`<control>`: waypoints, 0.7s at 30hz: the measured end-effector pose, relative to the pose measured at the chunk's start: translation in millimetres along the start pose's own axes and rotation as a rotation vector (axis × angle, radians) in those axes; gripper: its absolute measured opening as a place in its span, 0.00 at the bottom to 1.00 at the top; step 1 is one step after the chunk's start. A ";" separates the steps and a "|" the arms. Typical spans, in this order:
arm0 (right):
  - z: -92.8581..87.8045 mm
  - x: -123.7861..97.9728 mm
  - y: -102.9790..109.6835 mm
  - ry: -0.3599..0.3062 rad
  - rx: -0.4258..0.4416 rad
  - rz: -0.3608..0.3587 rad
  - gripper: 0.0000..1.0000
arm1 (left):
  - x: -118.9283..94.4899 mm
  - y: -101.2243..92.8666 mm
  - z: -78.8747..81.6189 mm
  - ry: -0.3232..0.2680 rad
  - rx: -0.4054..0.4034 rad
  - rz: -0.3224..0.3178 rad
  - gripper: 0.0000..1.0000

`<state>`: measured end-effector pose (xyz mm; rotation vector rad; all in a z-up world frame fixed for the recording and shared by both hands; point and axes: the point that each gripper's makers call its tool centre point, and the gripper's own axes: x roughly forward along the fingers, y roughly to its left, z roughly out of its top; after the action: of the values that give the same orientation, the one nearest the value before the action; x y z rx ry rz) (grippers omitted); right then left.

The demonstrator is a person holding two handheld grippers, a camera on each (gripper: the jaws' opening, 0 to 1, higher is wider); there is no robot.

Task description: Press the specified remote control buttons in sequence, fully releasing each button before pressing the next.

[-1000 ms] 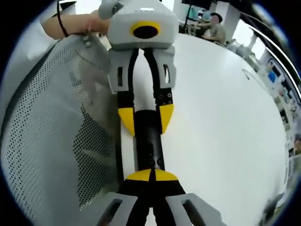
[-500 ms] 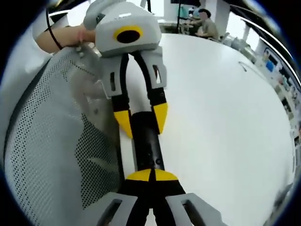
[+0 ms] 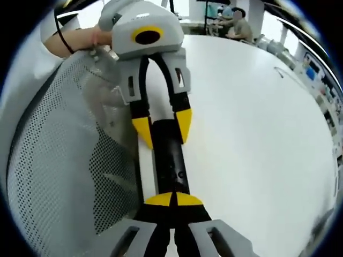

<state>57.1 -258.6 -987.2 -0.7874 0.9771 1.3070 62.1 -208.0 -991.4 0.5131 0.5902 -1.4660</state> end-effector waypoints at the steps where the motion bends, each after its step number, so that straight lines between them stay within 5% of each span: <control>1: 0.0 0.2 0.0 0.010 -0.012 -0.008 0.00 | 0.0 0.0 -0.2 0.000 0.001 0.000 0.24; 6: 0.0 1.1 -0.4 0.039 -0.044 -0.035 0.00 | 0.4 0.0 -0.2 0.006 0.010 0.003 0.24; 21: -3.1 -2.9 -1.8 -0.027 0.068 0.011 0.00 | 0.7 0.0 0.4 0.001 0.005 0.003 0.24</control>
<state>58.5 -262.8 -985.8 -0.7109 1.0006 1.2842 62.1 -208.7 -991.6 0.5185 0.5859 -1.4651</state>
